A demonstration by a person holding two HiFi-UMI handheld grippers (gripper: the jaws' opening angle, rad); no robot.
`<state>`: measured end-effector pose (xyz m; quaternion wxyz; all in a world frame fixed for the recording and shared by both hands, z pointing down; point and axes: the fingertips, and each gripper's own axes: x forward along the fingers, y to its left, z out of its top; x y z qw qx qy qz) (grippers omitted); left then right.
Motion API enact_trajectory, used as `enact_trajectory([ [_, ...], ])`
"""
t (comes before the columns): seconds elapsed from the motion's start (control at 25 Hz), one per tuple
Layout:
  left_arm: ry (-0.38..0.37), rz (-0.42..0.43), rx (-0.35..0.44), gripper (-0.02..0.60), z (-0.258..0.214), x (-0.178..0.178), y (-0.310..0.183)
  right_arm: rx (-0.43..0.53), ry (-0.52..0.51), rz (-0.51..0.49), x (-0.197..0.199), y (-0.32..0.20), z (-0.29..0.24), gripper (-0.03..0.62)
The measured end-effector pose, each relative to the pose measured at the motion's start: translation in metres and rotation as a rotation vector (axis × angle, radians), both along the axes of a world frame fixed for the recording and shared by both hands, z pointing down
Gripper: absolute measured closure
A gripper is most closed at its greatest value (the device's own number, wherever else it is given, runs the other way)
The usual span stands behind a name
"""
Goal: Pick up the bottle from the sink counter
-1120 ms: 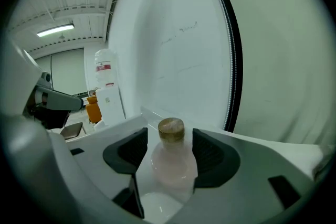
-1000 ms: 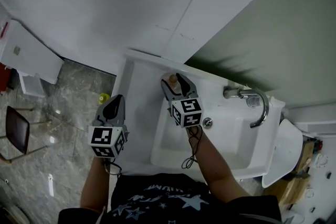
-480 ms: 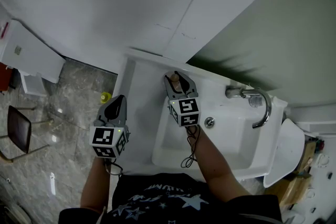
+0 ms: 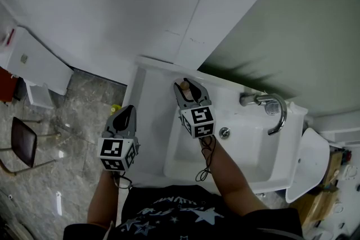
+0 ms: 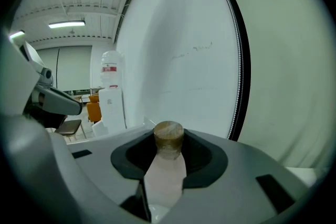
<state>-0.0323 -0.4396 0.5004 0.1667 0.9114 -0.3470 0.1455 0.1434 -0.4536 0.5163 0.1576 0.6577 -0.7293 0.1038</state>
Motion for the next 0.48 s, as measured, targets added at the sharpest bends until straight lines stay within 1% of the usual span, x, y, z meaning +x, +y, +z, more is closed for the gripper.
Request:
enact_trajectory([
  [0.24, 0.017, -0.009, 0.036, 0.561, -0.022, -0.006, 0.017, 0.041, -0.034, 0.013, -0.002, 0.019, -0.037, 0.456],
  [0.48, 0.023, -0.021, 0.075, 0.561, -0.045, -0.016, 0.047, 0.077, -0.039, 0.001, -0.006, 0.054, -0.074, 0.456],
])
